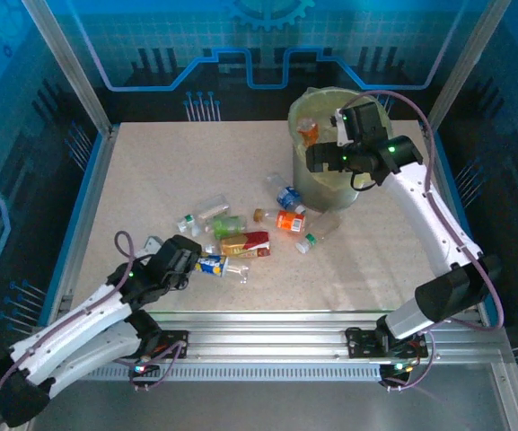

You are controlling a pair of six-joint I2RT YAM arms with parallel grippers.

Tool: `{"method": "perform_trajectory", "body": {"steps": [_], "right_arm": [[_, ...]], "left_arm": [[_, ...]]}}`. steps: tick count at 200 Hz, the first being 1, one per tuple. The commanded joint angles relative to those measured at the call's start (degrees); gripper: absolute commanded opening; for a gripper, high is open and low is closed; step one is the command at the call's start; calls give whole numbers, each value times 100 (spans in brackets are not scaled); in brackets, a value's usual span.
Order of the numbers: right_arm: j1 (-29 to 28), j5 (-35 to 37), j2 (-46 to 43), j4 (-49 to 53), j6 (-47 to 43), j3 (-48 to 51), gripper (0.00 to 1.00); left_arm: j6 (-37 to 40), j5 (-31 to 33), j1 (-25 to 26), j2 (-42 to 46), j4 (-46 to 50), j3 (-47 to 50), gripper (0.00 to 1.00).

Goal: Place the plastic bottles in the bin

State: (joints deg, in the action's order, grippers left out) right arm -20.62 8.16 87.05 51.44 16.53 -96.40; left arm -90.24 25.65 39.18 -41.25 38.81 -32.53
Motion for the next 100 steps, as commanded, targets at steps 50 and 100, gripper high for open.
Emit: {"method": "perform_trajectory", "body": {"steps": [50, 100], "right_arm": [[-81, 398, -188, 195, -107, -365, 100], [-64, 476, -65, 152, -453, -1058, 100]], "left_arm": [[2949, 1012, -76, -98, -956, -1220, 35], [5127, 525, -357, -1105, -2747, -2419, 35]]}}
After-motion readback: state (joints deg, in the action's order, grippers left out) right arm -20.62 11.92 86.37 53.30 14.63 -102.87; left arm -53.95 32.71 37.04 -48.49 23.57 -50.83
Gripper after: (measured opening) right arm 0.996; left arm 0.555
